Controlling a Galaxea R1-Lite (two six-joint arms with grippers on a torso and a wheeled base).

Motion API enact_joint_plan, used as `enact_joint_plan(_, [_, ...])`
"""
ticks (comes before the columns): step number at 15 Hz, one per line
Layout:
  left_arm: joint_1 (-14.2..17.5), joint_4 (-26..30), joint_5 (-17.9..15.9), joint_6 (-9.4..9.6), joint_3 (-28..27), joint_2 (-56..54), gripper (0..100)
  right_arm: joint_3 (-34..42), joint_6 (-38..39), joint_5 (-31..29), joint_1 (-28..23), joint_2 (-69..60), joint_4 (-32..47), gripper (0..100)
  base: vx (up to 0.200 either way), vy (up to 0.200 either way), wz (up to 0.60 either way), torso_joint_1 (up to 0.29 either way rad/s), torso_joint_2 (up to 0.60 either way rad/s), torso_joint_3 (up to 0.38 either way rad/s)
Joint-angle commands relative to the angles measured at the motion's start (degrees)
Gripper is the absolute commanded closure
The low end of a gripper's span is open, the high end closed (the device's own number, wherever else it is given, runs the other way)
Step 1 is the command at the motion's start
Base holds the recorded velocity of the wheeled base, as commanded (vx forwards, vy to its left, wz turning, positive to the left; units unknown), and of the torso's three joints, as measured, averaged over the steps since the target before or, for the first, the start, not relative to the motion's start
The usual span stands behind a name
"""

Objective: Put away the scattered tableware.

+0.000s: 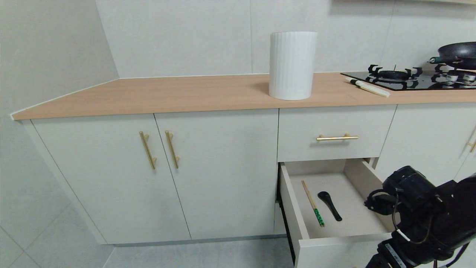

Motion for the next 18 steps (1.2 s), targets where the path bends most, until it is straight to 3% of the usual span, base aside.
enact_joint_plan(1, [-0.02, 0.0, 0.01, 0.01, 0.0, 0.0, 0, -1.67, 2.19, -1.47, 0.03, 4.71, -0.95, 0, 0.0, 0.0, 0.0, 0.0, 0.0, 0.0])
enact_joint_plan(5, [-0.02, 0.0, 0.01, 0.01, 0.0, 0.0, 0, -2.02, 8.16, -7.27, 0.39, 8.75, -7.28, 0, 0.0, 0.0, 0.0, 0.0, 0.0, 0.0])
enact_joint_plan(18, [-0.02, 0.0, 0.01, 0.01, 0.0, 0.0, 0, -3.52, 13.88, -11.4, 0.21, 13.58, -22.75, 0, 0.0, 0.0, 0.0, 0.0, 0.0, 0.0])
